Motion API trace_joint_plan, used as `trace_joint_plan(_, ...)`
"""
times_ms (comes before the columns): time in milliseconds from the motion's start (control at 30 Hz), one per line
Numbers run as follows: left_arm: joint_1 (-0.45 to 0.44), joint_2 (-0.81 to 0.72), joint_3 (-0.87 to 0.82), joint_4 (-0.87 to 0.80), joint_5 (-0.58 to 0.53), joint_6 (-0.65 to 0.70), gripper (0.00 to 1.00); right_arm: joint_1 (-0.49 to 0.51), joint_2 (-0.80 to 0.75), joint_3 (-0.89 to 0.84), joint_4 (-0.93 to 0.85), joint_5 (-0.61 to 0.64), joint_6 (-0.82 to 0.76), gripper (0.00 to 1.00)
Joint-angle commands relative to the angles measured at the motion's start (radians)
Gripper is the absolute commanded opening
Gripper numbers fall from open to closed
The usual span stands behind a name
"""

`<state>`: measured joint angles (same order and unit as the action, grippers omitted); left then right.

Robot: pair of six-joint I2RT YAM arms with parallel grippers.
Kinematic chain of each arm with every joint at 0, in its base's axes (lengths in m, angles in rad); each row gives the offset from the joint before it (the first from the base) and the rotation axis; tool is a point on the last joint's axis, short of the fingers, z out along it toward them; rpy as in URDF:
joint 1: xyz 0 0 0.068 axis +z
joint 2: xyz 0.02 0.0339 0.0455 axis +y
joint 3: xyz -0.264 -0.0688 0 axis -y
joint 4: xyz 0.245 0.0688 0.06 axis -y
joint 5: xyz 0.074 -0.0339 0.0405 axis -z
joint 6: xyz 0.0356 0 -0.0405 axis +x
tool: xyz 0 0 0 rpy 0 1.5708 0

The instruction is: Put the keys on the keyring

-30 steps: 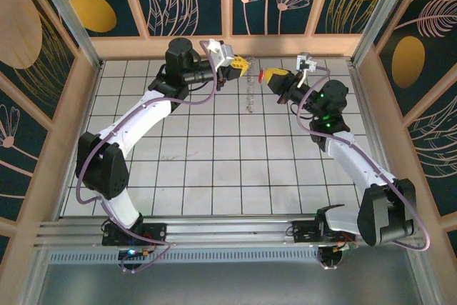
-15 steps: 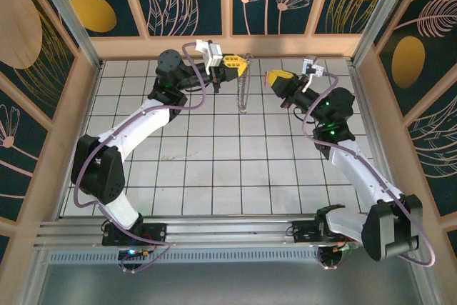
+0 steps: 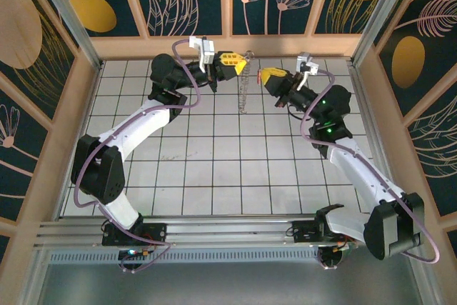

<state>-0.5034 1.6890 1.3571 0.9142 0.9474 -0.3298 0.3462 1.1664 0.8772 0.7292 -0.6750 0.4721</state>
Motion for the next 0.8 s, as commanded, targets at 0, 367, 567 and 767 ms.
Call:
trace_joint_plan(0, -0.006, -0.037, -0.001, 0.077, 0.025, -0.04, 0.0, 0.024, 0.01, 0.056, 0.012, -0.003, -0.034, 0.0)
trace_joint_plan(367, -0.006, -0.032, 0.013, 0.067, 0.034, -0.06, 0.0, 0.056, 0.045, 0.121, -0.019, 0.018, -0.079, 0.0)
trace_joint_plan(567, -0.006, -0.031, 0.02, 0.05, 0.04, -0.057, 0.0, 0.063, 0.06, 0.144, -0.037, 0.026, -0.099, 0.0)
trace_joint_plan(767, -0.006, -0.028, 0.024, 0.039, 0.049, -0.056, 0.0, 0.067, 0.071, 0.161, -0.05, 0.026, -0.111, 0.0)
